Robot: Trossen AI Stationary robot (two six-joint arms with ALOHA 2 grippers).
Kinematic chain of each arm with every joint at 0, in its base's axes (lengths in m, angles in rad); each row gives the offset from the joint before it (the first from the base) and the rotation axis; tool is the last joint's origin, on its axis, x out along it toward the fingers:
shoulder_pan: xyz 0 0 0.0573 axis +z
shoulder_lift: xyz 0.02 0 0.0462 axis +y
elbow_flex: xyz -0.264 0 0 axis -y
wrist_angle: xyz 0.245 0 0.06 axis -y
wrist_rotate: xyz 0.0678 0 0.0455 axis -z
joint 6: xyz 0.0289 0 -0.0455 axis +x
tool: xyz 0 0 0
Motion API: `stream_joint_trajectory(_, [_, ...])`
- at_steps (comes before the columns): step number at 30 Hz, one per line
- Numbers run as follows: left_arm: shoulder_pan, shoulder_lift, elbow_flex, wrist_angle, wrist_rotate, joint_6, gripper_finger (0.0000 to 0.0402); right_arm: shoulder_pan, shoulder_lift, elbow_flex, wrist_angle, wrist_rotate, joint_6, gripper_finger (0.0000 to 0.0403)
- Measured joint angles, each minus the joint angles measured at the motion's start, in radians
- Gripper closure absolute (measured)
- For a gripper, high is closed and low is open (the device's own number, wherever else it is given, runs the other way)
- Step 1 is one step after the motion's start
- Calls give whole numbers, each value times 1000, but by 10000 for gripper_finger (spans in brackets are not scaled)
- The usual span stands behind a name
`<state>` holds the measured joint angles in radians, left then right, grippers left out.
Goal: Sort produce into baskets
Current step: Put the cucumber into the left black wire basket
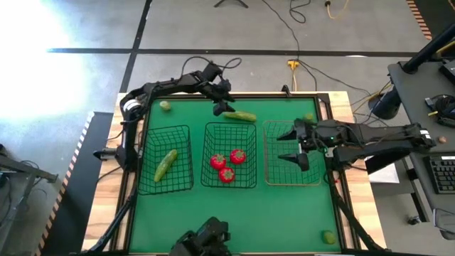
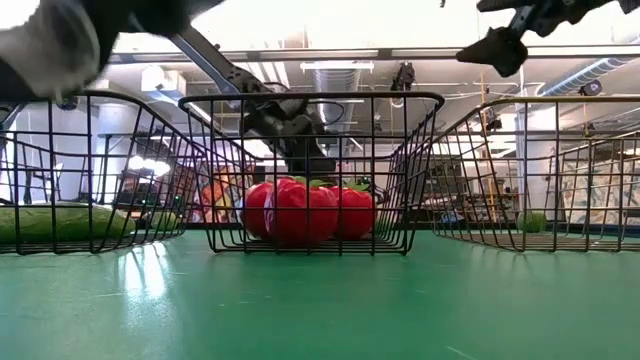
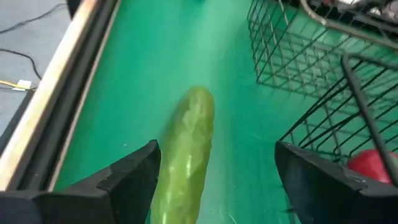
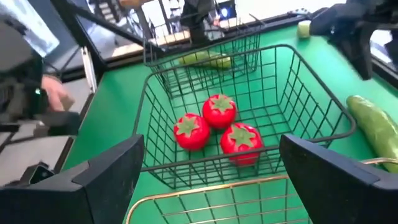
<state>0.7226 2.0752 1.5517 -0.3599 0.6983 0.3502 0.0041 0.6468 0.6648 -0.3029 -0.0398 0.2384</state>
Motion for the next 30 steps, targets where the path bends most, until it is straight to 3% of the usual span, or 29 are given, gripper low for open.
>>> stream_joint_trajectory(9, [-1, 11, -12, -56, -9, 116, 105, 1, -109, -104, 53, 19, 76, 37])
stream_joint_trajectory(16, [-27, 10, -42, -57, -55, 228, 105, 0, -100, -117, 70, 69, 85, 37])
stream_joint_trajectory(24, [-52, 36, -42, -44, -54, 253, 92, 0, -101, -117, 140, 69, 50, 37])
stream_joint_trajectory(30, [-60, 95, -28, -11, -226, 268, 61, 0, -101, -117, 141, 70, 47, 37])
